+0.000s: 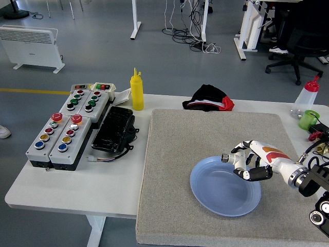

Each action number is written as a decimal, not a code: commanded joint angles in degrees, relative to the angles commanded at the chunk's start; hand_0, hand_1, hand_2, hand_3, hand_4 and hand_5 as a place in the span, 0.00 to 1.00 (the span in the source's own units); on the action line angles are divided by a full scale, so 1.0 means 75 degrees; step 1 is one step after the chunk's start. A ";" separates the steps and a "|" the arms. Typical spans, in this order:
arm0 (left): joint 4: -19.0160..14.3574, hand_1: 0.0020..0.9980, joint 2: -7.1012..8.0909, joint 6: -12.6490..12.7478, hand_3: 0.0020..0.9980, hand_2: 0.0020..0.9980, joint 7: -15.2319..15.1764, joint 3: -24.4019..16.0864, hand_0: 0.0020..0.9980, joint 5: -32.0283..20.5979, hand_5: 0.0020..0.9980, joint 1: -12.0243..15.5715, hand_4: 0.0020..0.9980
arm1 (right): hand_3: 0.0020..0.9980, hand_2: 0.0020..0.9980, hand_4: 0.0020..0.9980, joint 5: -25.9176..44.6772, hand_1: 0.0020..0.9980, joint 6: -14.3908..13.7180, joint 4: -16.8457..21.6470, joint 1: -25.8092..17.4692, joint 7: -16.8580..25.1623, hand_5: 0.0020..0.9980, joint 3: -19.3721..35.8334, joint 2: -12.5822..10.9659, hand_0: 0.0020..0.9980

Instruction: Pick pipe place plate twice

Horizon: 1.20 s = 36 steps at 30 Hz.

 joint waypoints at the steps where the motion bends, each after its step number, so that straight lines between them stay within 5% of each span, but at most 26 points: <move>1: -0.0001 0.57 0.0000 0.0007 0.54 0.56 -0.0005 0.0003 0.58 -0.0006 1.00 0.0002 0.44 | 0.72 0.69 0.66 -0.0064 0.68 0.0024 -0.0101 0.0069 -0.0013 0.26 -0.0094 0.0063 0.71; 6: -0.0002 0.57 0.0000 0.0052 0.54 0.56 -0.0034 -0.0012 0.58 0.0006 1.00 0.0011 0.44 | 0.72 0.69 0.66 -0.0151 0.68 0.0041 -0.0418 0.0207 0.0019 0.26 -0.0273 0.0280 0.71; 7: -0.0003 0.56 0.0000 0.0064 0.53 0.56 -0.0034 -0.0017 0.58 0.0017 1.00 0.0012 0.44 | 0.80 0.88 0.67 -0.0180 0.77 0.0043 -0.0502 0.0240 0.0020 0.26 -0.0321 0.0339 0.85; 12: -0.0009 0.56 0.0000 0.0072 0.53 0.56 -0.0014 -0.0031 0.58 0.0065 1.00 0.0017 0.44 | 0.80 0.88 0.67 -0.0303 0.77 0.0032 -0.0739 0.0275 0.0072 0.26 -0.0437 0.0490 0.85; 13: -0.0009 0.56 0.0000 0.0077 0.53 0.56 -0.0017 -0.0033 0.58 0.0061 1.00 0.0016 0.44 | 0.93 1.00 0.69 -0.0309 0.86 0.0040 -0.0761 0.0275 0.0069 0.26 -0.0443 0.0503 0.94; 21: -0.0014 0.56 0.0000 0.0078 0.53 0.56 0.0017 -0.0050 0.58 0.0105 1.00 0.0027 0.44 | 0.96 1.00 0.69 -0.0226 0.88 0.0013 -0.0848 0.0220 0.0109 0.25 -0.0440 0.0522 0.97; 28: -0.0013 0.56 0.0000 0.0076 0.53 0.56 0.0026 -0.0076 0.58 0.0136 1.00 0.0035 0.44 | 0.96 1.00 0.68 0.0050 0.89 -0.0279 -0.0688 0.0033 0.0348 0.26 0.0335 0.0354 0.97; 32: -0.0017 0.56 0.0000 0.0064 0.53 0.56 0.0050 -0.0076 0.58 0.0157 1.00 0.0007 0.44 | 0.96 1.00 0.70 0.0262 0.88 -0.0204 -0.1297 0.0286 0.0308 0.29 0.0815 0.0157 0.97; 36: -0.0019 0.56 0.0000 0.0077 0.53 0.56 0.0041 -0.0040 0.58 0.0074 1.00 -0.0002 0.44 | 0.96 1.00 0.70 0.0610 0.88 0.0193 -0.2255 0.0754 0.0258 0.29 0.0452 0.0033 0.97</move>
